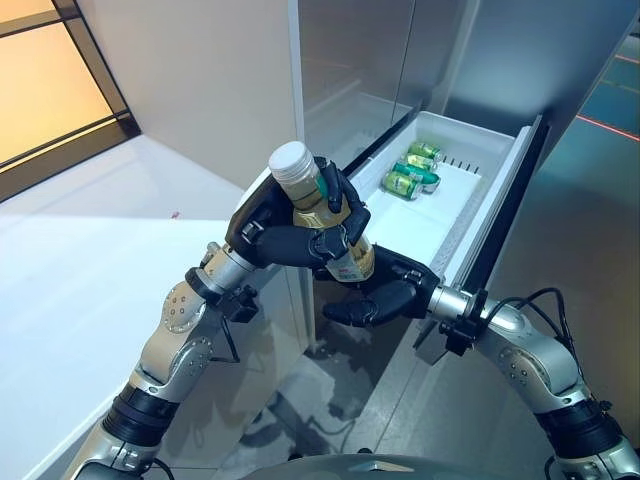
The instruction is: Put drinks into fridge and close the fridge
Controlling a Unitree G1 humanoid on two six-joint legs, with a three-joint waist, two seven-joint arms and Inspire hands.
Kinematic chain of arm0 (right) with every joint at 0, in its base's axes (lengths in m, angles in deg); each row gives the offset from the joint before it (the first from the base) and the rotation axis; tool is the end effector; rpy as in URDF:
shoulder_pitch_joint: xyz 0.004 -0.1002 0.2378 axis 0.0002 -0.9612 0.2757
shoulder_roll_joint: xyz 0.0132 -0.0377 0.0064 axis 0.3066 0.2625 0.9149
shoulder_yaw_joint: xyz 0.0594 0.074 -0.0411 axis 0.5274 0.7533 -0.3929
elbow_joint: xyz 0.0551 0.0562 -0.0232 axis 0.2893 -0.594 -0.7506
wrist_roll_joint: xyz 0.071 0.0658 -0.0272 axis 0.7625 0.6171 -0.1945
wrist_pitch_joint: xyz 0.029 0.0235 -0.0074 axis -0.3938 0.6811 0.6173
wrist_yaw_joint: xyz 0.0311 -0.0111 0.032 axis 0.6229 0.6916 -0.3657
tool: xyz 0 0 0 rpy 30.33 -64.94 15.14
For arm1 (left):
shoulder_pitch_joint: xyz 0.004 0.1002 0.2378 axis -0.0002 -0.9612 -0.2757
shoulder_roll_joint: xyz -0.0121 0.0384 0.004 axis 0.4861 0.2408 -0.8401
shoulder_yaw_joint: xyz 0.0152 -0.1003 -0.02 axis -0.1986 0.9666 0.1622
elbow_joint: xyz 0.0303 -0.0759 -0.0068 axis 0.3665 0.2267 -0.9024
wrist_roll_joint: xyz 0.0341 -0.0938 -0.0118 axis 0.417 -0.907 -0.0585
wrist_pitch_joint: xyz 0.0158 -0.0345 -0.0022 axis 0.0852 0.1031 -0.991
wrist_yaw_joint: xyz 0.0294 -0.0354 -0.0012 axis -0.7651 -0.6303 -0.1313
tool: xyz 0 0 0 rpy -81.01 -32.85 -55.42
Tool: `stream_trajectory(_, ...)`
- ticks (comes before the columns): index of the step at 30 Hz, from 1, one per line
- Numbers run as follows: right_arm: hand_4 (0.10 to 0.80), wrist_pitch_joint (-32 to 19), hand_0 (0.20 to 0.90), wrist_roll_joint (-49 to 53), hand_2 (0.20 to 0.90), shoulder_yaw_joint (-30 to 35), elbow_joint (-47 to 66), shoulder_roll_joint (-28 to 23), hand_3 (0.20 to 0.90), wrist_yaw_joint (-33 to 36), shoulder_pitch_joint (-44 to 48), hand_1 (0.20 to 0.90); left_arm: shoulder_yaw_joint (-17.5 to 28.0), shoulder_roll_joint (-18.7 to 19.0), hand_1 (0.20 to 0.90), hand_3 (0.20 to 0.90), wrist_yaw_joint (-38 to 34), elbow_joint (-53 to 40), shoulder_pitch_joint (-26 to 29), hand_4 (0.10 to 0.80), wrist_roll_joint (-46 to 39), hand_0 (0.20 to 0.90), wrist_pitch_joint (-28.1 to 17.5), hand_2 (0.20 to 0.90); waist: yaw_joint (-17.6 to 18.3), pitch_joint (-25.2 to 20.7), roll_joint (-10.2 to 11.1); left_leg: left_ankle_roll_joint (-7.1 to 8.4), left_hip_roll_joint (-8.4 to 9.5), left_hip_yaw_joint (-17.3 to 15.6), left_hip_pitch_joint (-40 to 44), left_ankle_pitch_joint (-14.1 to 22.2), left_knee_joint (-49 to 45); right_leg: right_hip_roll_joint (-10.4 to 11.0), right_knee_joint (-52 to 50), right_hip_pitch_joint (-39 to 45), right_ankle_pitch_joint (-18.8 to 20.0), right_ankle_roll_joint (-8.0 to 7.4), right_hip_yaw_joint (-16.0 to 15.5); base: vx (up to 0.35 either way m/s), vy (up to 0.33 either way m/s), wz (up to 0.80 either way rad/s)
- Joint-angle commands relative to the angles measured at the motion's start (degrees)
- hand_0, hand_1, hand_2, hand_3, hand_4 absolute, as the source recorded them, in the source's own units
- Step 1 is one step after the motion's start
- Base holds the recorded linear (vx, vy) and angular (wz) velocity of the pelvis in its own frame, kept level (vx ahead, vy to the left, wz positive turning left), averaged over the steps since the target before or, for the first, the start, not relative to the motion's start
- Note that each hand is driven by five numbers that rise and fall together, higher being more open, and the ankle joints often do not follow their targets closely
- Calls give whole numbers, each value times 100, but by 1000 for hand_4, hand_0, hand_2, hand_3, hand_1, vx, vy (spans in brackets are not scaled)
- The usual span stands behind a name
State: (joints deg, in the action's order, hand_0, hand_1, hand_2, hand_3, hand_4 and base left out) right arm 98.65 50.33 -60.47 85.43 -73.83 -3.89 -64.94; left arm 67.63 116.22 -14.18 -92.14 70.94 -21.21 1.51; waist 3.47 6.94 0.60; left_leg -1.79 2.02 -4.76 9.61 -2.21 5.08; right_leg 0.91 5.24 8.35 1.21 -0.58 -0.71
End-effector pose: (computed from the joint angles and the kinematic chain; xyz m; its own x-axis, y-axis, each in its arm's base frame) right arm 0.2158 -0.1870 0.1026 0.5864 0.8039 -0.0992 -0.7904 0.5947 0.1467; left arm 0.2151 0.1665 0.1355 0.5995 -0.6167 0.5102 0.6926 0.7192 0.0555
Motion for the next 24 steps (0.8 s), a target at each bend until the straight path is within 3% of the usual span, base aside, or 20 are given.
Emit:
stream_trajectory(1,800,-678,900,381,900,192,593,124,900,80,987,900,-58,-79,300,200,-174,34,1247,100,-104,300,-378,300,19,-416,169,-28,31,14,25,452,-8,-41,-146,-54,-36,-213,-154,0,0,0)
stream_trajectory(11,800,-636,900,281,900,333,483,13,900,540,1219,900,-179,-72,300,200,37,21,1208,100,105,300,-238,300,20,-420,158,-18,12,-20,15,445,-8,-52,-130,-76,-12,-210,-158,0,0,0)
stream_trajectory(24,800,-464,900,421,900,304,263,-158,900,591,1312,900,-249,181,300,200,-107,153,1283,100,476,300,-425,300,2,-430,177,-20,15,-13,-10,437,-8,-44,-125,-89,-2,-218,-196,0,0,0)
